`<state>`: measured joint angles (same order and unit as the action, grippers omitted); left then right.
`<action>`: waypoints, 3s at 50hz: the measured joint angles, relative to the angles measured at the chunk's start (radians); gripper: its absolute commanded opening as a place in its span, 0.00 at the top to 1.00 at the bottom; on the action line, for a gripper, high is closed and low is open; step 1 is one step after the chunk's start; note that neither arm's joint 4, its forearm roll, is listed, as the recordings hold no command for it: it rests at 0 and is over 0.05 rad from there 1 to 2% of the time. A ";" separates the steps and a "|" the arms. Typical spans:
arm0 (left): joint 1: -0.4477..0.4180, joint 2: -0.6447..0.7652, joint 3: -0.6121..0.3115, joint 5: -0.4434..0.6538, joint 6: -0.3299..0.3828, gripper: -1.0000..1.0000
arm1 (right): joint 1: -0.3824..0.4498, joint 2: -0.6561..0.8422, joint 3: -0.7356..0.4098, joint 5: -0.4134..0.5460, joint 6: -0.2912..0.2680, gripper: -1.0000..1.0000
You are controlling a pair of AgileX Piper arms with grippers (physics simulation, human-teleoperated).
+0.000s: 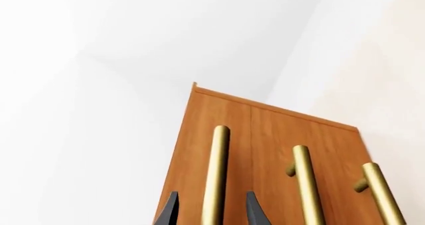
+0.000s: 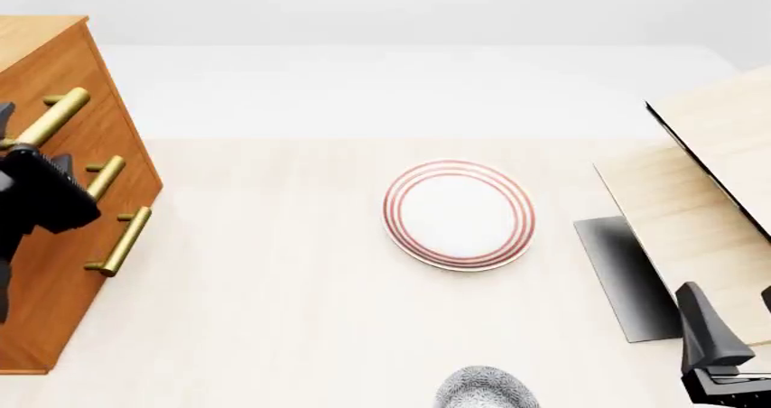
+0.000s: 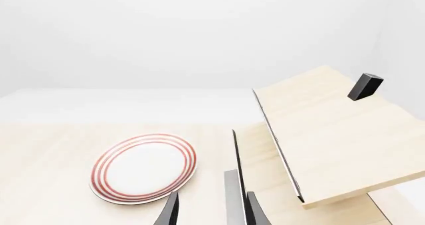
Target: Open the top drawer of the cabinet and put the bowl in it.
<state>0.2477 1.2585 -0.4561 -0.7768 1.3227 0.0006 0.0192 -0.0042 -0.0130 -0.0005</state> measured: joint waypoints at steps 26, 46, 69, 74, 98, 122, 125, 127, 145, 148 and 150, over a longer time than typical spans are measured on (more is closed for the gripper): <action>0.014 0.023 -0.010 -0.015 0.001 1.00 | 0.000 0.000 0.000 0.000 0.000 0.00; -0.028 -0.011 0.034 -0.031 0.026 1.00 | 0.000 0.000 0.000 0.000 0.000 0.00; -0.082 -0.026 0.061 -0.055 0.051 1.00 | 0.000 0.000 0.000 0.000 0.000 0.00; -0.091 -0.024 0.064 -0.064 0.053 1.00 | 0.000 -0.001 0.000 0.001 0.000 0.00; -0.148 -0.025 0.075 -0.086 0.058 1.00 | -0.001 -0.007 0.000 0.005 -0.001 0.00; -0.225 -0.054 0.068 -0.032 0.063 1.00 | -0.001 -0.009 -0.001 0.009 -0.001 0.00; -0.236 -0.057 0.067 -0.027 0.062 1.00 | -0.001 -0.009 -0.001 0.009 -0.001 0.00; -0.243 -0.058 0.067 -0.024 0.062 1.00 | -0.001 -0.009 -0.001 0.009 -0.001 0.00; -0.312 -0.058 0.065 -0.021 0.067 1.00 | -0.001 -0.009 -0.002 0.009 -0.001 0.00; -0.320 -0.057 0.065 -0.023 0.069 1.00 | -0.001 -0.009 -0.002 0.009 -0.001 0.00; -0.325 -0.056 0.065 -0.024 0.072 1.00 | -0.001 -0.009 -0.002 0.009 -0.001 0.00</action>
<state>-0.0769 1.2024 -0.3907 -0.8011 1.3942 -0.0006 0.0102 -0.0061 -0.0037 -0.0016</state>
